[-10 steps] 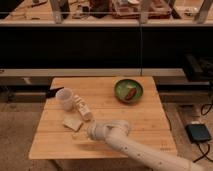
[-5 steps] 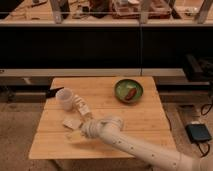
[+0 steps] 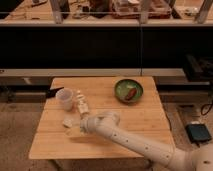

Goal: Place the white sponge in the ceramic bowl

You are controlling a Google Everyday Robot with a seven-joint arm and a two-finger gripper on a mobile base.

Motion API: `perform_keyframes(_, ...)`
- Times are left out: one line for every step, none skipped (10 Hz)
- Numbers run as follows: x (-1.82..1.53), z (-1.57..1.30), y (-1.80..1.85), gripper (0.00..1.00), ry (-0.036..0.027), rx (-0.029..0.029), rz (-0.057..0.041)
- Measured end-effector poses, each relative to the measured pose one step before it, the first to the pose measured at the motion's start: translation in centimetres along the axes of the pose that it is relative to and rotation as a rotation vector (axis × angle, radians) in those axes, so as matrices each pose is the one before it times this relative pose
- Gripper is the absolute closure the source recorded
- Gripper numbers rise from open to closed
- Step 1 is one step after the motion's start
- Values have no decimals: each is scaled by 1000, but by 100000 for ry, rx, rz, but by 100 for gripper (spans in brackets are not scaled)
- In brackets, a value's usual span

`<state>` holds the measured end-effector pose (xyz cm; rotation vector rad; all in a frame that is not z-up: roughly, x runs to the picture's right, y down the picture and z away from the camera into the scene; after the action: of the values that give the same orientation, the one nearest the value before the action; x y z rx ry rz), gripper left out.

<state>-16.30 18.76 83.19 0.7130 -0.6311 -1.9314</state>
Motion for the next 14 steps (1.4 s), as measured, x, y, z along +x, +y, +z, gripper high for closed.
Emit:
perform_keyframes(76,453,412,20,-27,-377,-133)
perform_keyframes(-66,477,400,20,-357,-189,386)
perform_keyframes(-91,389,267,20,-449,-139,121)
perform_keyframes(-88,493,271,20,-727,-192,-38)
perform_keyframes(-5,256,98,20,-286,-10,11)
perform_keyframes(-3,228,87,22,-165,10,-259)
perform_keyframes(89,99,77,28,340,20,283)
perform_keyframes(260,55,114,38,1167,313,1210)
perform_keyframes(141,62,-85,50,916,943,1583)
perform_keyframes(38,35,-3,59,567,559,898)
perform_keyframes(12,1,165,68,453,192,682)
perform_keyframes(-131,43,-228,79,453,666,-64)
perform_keyframes(-300,2,-171,91,-307,358,-434)
perform_keyframes(-231,-67,-143,98,-137,362,-165)
